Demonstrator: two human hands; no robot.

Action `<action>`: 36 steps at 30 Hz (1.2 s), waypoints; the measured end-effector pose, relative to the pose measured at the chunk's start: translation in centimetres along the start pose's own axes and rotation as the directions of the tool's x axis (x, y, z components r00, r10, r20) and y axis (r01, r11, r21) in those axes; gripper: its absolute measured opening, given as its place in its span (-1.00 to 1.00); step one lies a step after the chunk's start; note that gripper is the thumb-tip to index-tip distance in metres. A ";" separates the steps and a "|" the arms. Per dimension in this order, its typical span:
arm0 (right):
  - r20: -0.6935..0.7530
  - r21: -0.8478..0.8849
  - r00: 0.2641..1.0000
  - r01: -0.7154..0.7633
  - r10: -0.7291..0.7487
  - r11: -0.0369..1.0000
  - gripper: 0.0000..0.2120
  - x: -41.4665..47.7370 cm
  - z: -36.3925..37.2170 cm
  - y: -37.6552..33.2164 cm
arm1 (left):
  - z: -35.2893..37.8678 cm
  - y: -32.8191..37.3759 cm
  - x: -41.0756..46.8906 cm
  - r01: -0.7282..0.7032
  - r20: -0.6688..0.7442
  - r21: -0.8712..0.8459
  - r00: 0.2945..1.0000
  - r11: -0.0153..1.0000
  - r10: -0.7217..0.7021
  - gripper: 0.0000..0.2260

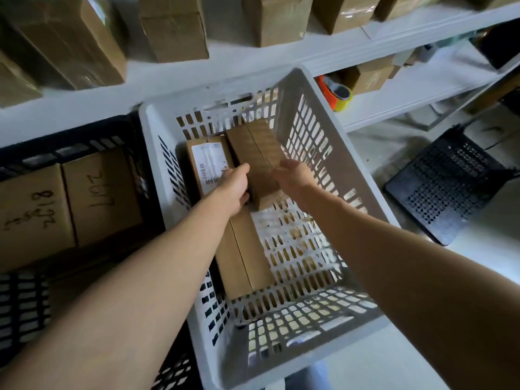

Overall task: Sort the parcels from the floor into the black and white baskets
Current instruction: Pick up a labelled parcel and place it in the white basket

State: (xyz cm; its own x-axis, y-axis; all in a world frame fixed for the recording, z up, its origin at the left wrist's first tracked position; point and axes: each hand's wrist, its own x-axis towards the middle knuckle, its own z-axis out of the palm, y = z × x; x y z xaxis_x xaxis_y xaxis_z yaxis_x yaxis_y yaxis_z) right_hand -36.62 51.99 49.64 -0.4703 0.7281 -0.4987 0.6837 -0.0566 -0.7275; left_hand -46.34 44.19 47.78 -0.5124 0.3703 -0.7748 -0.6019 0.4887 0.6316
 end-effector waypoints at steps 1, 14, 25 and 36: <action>0.027 -0.043 1.000 -0.005 0.006 0.999 -0.86 0.6 0.2 0.3 | 0.1 -0.2 0.5 0.006 -0.002 -0.008 1.000 1.000 -0.006 -0.87; 0.055 -0.040 0.998 0.004 -0.002 0.999 -0.40 3.4 0.7 4.5 | 3.5 -1.2 2.6 -0.023 0.038 -0.028 0.999 0.999 0.024 -0.57; 0.005 0.016 0.998 -0.059 0.059 0.998 -0.37 4.9 0.5 5.6 | 3.0 -1.9 3.5 -0.021 0.012 0.044 1.000 0.999 0.020 -0.62; -0.019 -0.059 0.999 -0.033 0.032 0.998 -0.63 6.0 -0.9 7.2 | 3.0 -3.1 4.4 0.089 -0.054 -0.055 0.994 0.995 -0.091 -0.63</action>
State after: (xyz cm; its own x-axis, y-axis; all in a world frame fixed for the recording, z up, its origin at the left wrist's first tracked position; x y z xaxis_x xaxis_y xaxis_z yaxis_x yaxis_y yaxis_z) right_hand -34.06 56.57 41.86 -0.4379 0.7387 -0.5124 0.7305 -0.0399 -0.6817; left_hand -44.94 46.66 42.31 -0.4876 0.2809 -0.8267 -0.6774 0.4756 0.5611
